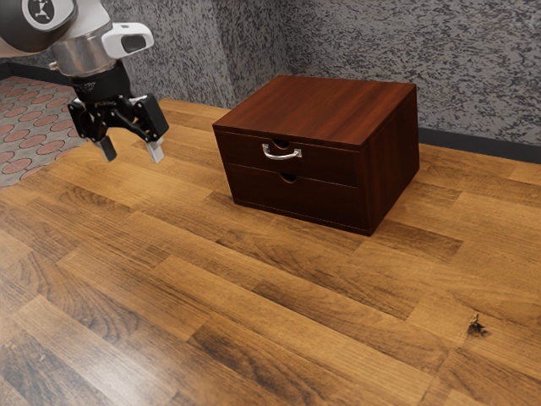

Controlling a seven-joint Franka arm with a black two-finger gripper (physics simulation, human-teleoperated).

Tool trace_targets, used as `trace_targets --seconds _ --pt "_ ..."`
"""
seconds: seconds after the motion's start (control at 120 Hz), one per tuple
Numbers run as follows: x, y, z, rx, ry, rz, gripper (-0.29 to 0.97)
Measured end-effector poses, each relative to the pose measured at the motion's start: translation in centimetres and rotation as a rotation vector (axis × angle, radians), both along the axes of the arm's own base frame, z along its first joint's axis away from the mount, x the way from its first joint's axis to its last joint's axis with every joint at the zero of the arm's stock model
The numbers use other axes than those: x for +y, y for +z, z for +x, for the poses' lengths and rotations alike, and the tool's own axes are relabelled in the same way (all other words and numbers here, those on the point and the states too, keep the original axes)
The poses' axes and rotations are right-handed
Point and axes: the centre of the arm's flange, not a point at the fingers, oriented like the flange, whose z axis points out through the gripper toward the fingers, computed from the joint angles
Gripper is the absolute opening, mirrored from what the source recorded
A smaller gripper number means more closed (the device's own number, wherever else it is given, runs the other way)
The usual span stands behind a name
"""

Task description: Pull the drawer handle with one arm to open the drawer

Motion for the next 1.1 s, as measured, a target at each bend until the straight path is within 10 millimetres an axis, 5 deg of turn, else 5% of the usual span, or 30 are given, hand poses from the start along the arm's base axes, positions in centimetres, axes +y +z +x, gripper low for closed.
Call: trace_targets --seconds 0.167,0.275,0.392,0.7,0.833,0.95,1.1 --pt "0.0 0.5 -0.3 -0.006 0.004 -0.003 0.68" --pt "-1.5 11.0 -6.7 -0.212 0.008 0.043 0.68" --pt "-2.4 13.8 -9.0 -0.267 0.006 0.055 0.68" --pt "-5.6 13.0 -6.4 -0.291 -0.065 0.05 0.68" --pt "-6.5 10.7 -4.1 -0.256 -0.088 0.044 0.68" --pt "-7.4 9.8 -8.2 -0.238 -0.082 0.054 0.68" --pt "-12.0 5.1 -15.6 -0.168 -0.094 0.056 0.68"
